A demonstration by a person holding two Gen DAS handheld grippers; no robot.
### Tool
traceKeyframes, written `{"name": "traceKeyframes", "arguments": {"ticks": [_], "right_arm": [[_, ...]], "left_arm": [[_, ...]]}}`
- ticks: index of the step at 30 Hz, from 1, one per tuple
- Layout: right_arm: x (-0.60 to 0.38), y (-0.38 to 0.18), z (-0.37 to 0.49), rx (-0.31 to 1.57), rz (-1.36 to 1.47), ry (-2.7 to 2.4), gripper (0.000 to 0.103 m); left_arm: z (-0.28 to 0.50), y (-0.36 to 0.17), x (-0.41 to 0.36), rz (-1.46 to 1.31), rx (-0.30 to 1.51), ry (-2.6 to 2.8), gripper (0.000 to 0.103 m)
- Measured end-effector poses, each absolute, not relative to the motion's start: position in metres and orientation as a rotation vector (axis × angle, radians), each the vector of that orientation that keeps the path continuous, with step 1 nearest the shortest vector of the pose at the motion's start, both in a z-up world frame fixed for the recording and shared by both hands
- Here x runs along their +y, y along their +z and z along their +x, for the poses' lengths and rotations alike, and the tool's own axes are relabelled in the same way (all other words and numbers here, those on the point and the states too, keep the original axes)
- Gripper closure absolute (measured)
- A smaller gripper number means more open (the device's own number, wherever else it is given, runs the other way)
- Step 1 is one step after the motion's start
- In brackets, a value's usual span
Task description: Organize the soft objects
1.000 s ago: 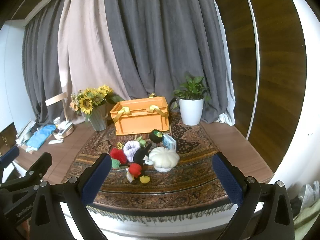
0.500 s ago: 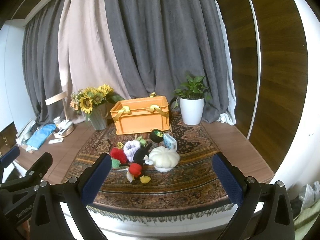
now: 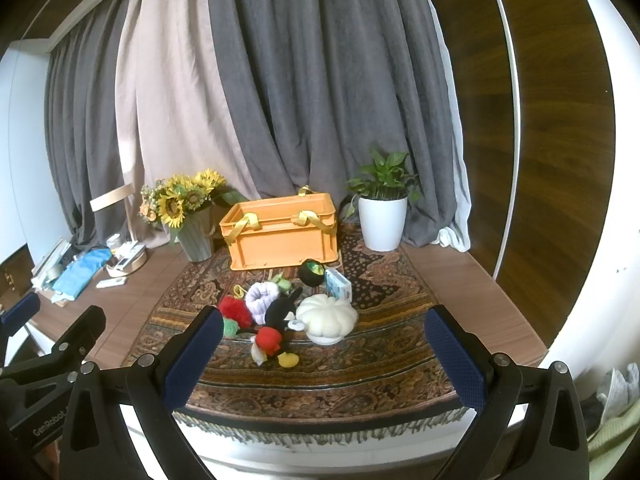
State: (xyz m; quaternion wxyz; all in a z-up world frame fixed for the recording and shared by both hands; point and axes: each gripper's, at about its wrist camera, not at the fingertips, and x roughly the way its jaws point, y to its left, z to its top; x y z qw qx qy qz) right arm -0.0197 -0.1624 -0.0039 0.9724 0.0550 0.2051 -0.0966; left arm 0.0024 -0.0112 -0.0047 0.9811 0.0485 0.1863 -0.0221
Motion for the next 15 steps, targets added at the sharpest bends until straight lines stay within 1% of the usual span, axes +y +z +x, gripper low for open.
{"name": "traceKeyframes", "arguments": {"ticks": [15], "right_arm": [[-0.1645, -0.0032, -0.0199, 0.418, 0.113, -0.194, 0.001]], "left_arm": [[0.0013, -0.0061, -0.0185, 0.101, 0.379, -0.051, 0.0]]}}
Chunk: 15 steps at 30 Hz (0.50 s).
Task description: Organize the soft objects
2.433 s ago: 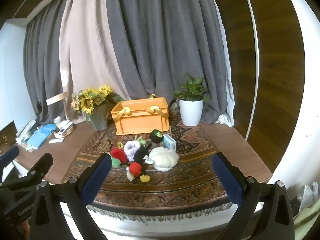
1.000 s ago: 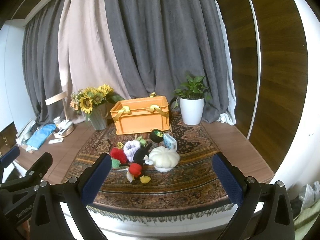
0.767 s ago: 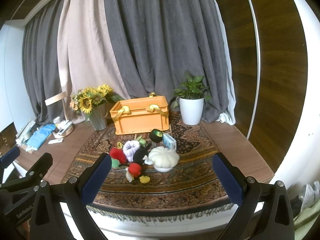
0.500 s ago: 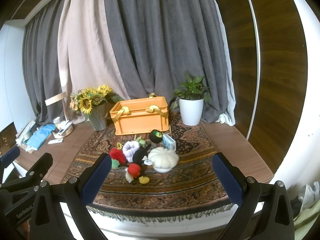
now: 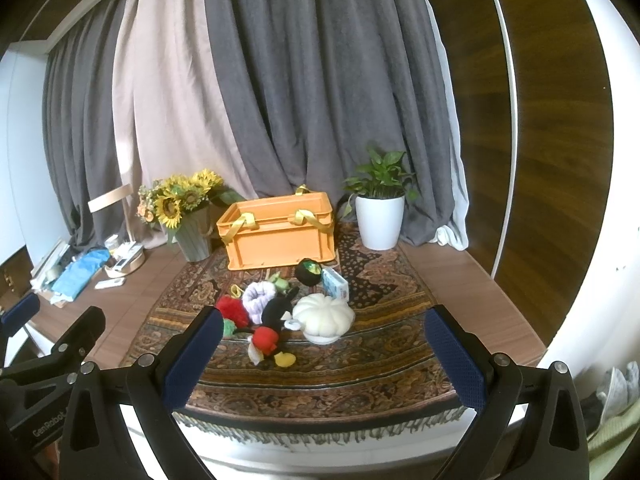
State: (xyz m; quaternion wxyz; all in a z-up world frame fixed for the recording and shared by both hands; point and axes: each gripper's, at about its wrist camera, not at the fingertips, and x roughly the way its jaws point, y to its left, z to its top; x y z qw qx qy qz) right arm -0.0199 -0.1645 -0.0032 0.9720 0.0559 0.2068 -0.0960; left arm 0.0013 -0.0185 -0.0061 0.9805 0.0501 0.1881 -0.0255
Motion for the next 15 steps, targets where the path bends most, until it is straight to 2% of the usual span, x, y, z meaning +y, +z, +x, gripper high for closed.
{"name": "traceKeyframes", "arguments": {"ticks": [15], "right_arm": [[-0.1692, -0.0043, -0.0203, 0.416, 0.113, -0.193, 0.001]], "left_arm": [[0.0011, -0.0045, -0.022, 0.1, 0.377, -0.048, 0.0]]}}
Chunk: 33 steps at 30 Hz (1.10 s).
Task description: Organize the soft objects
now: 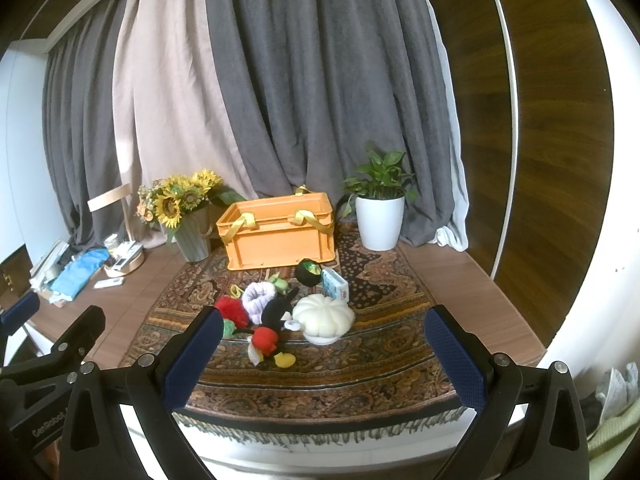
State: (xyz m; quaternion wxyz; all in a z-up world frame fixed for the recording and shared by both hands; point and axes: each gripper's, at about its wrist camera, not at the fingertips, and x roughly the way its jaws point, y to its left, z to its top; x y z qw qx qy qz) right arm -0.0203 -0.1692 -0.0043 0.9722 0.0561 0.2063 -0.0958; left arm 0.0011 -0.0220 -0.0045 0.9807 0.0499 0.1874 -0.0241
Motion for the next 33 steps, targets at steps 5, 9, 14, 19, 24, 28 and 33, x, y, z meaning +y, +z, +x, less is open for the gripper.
{"name": "traceKeyframes", "arguments": {"ticks": [5, 9, 14, 19, 24, 28, 33], "right_arm": [[-0.169, -0.005, -0.02, 0.418, 0.112, -0.195, 0.001], [-0.17, -0.006, -0.02, 0.417, 0.112, -0.197, 0.001], [-0.176, -0.013, -0.009, 0.445, 0.126, -0.204, 0.001], [-0.183, -0.027, 0.014, 0.482, 0.139, -0.199, 0.001], [-0.193, -0.044, 0.052, 0.546, 0.145, -0.211, 0.001], [-0.2, -0.058, 0.086, 0.596, 0.164, -0.2, 0.001], [-0.208, -0.076, 0.128, 0.655, 0.175, -0.218, 0.001]], "left_arm": [[0.0, -0.005, -0.024, 0.101, 0.379, -0.05, 0.0], [0.004, -0.007, -0.025, 0.103, 0.389, -0.062, 0.0], [0.016, -0.017, -0.033, 0.106, 0.434, -0.099, 0.0], [0.043, -0.028, -0.039, 0.126, 0.486, -0.145, 0.0], [0.083, -0.045, -0.05, 0.166, 0.548, -0.175, 0.0], [0.117, -0.063, -0.059, 0.191, 0.611, -0.215, 0.003], [0.161, -0.082, -0.073, 0.246, 0.66, -0.28, 0.004]]}}
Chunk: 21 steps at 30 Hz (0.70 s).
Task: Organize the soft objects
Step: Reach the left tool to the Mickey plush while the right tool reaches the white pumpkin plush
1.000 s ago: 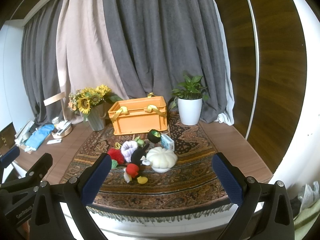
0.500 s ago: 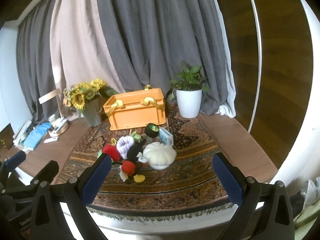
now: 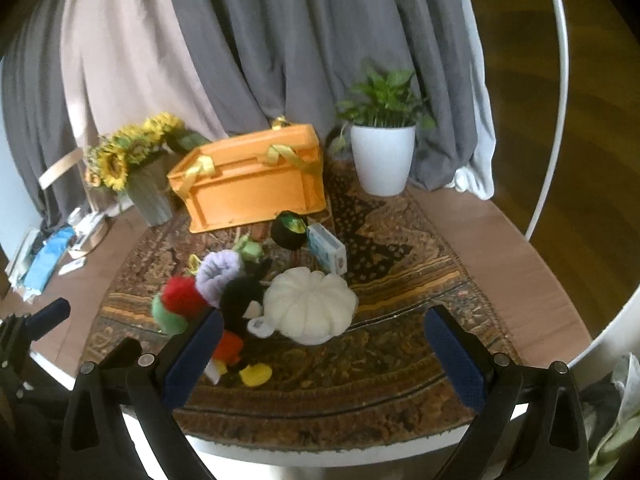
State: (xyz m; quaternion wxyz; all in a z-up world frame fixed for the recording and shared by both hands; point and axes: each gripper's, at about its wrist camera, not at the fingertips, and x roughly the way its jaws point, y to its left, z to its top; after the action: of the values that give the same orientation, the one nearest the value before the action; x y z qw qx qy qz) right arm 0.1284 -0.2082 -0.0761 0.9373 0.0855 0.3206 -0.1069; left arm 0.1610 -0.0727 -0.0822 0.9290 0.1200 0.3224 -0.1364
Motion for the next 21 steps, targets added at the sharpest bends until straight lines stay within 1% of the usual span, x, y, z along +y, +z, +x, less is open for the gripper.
{"name": "traceKeyframes", "arguments": {"ticks": [5, 10, 16, 20, 21], "right_arm": [[-0.215, -0.095, 0.17, 0.745, 0.193, -0.223, 0.002], [-0.228, -0.119, 0.203, 0.864, 0.239, -0.173, 0.002], [-0.237, -0.15, 0.241, 0.988, 0.196, -0.005, 0.002], [-0.242, -0.163, 0.257, 1.027, 0.19, 0.074, 0.002], [-0.242, -0.167, 0.263, 1.044, 0.185, 0.092, 0.002]], "left_arm": [[0.194, -0.103, -0.086, 0.307, 0.713, -0.367, 0.007], [0.211, -0.121, -0.099, 0.323, 0.784, -0.412, 0.01], [0.222, -0.144, -0.112, 0.257, 0.872, -0.343, 0.015], [0.231, -0.159, -0.117, 0.19, 0.934, -0.301, 0.017], [0.233, -0.163, -0.119, 0.182, 0.946, -0.292, 0.019]]}}
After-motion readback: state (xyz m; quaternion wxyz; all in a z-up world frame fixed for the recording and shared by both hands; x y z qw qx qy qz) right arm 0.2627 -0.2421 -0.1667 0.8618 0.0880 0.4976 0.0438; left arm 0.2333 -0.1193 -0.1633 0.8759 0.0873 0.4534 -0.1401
